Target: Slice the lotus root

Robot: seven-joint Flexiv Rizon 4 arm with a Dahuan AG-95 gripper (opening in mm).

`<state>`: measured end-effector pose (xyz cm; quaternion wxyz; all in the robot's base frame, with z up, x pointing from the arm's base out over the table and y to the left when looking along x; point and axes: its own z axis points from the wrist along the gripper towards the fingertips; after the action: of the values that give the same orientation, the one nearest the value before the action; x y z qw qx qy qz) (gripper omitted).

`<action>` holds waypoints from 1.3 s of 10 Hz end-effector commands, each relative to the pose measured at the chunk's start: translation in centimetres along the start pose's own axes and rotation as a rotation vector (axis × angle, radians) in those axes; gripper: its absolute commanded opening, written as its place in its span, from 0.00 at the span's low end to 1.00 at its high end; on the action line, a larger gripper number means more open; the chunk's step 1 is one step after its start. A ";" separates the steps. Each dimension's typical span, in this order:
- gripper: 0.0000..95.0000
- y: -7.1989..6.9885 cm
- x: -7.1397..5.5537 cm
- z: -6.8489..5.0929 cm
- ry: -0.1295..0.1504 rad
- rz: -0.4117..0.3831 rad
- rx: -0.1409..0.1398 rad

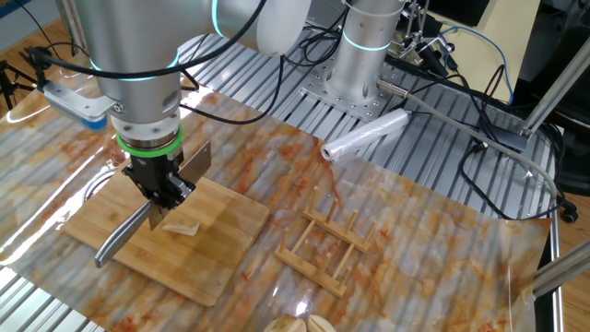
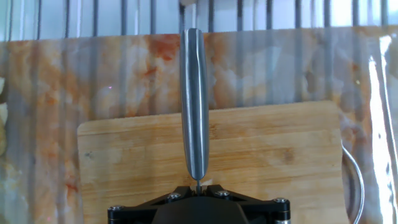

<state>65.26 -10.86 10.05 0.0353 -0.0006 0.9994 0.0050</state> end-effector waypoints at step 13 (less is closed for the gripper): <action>0.00 -3.9 -2.1 1.7 -0.008 -0.146 -0.019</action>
<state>67.19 -14.73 8.42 0.0407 -0.0732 0.9964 0.0101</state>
